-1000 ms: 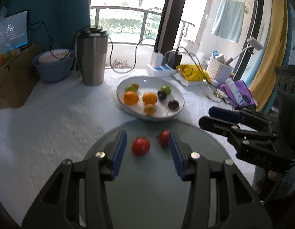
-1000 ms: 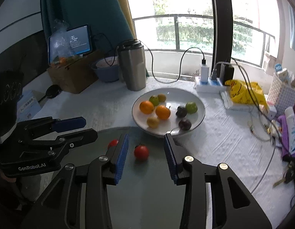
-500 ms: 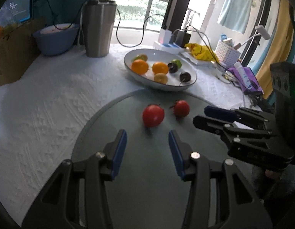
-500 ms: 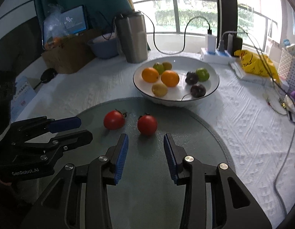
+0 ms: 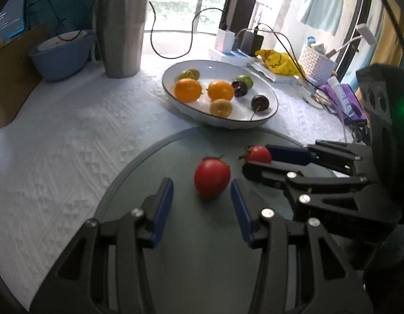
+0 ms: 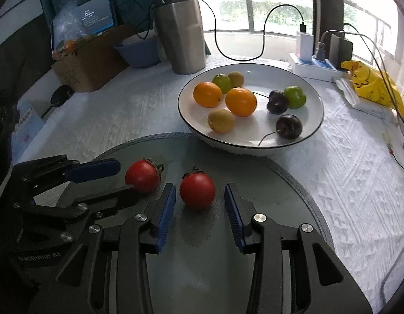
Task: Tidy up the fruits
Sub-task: 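Grasp a red tomato with the left tool while the right tool grasps the other red tomato, then carry the tomato to the plate and open the left tool while the right tool releases its tomato there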
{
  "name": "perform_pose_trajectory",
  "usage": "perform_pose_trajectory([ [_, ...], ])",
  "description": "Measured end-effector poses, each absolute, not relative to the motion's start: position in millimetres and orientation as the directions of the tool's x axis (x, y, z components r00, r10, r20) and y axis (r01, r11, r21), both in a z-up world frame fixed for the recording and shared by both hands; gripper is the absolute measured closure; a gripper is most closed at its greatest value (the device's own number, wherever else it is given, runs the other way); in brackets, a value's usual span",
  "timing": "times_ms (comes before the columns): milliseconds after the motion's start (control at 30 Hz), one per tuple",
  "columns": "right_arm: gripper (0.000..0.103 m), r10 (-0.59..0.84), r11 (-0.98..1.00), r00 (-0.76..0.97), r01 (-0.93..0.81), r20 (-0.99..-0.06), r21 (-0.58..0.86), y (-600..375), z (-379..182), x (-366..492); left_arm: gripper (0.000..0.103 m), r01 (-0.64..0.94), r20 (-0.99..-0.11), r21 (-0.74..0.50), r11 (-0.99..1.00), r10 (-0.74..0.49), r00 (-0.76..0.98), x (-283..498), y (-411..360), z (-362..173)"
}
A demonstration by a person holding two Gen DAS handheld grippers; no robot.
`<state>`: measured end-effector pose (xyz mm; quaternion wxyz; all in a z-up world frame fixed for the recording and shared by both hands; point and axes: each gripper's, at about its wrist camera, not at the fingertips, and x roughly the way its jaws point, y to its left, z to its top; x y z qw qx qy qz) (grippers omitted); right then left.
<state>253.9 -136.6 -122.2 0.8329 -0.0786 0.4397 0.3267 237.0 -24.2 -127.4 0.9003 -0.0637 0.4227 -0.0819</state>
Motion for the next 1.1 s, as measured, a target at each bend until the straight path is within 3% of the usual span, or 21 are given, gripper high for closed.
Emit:
perform_pose_trajectory([
  [67,0.064,0.482,0.77,0.391,-0.616,-0.784,0.167,-136,-123,255,0.056,0.103,-0.757,-0.175,0.979,-0.2,0.622,241,-28,-130],
  [133,0.073,0.483,0.769,0.388,-0.617,-0.785,0.168,-136,-123,256,0.056,0.119,-0.762,-0.177,0.977,-0.212,0.611,244,-30,-131],
  [233,0.073,0.482,0.769,0.388,-0.617,-0.786,0.167,-138,-123,255,0.057,0.126,-0.76,-0.19,0.974,-0.227,0.609,246,-30,-131],
  [367,0.074,0.481,0.773,0.397,-0.613,-0.782,0.164,-143,-119,252,0.071,0.145,-0.764,-0.18,0.973,-0.232,0.602,248,-34,-132],
  [700,0.073,0.469,0.791,0.444,-0.597,-0.764,0.138,-155,-99,242,0.072,0.172,-0.747,-0.2,0.965,-0.264,0.61,238,-34,-118],
  [1100,0.073,0.488,0.79,0.527,-0.606,-0.696,0.094,-165,-46,227,0.072,0.196,-0.662,-0.184,0.963,-0.269,0.699,217,-37,-57],
])
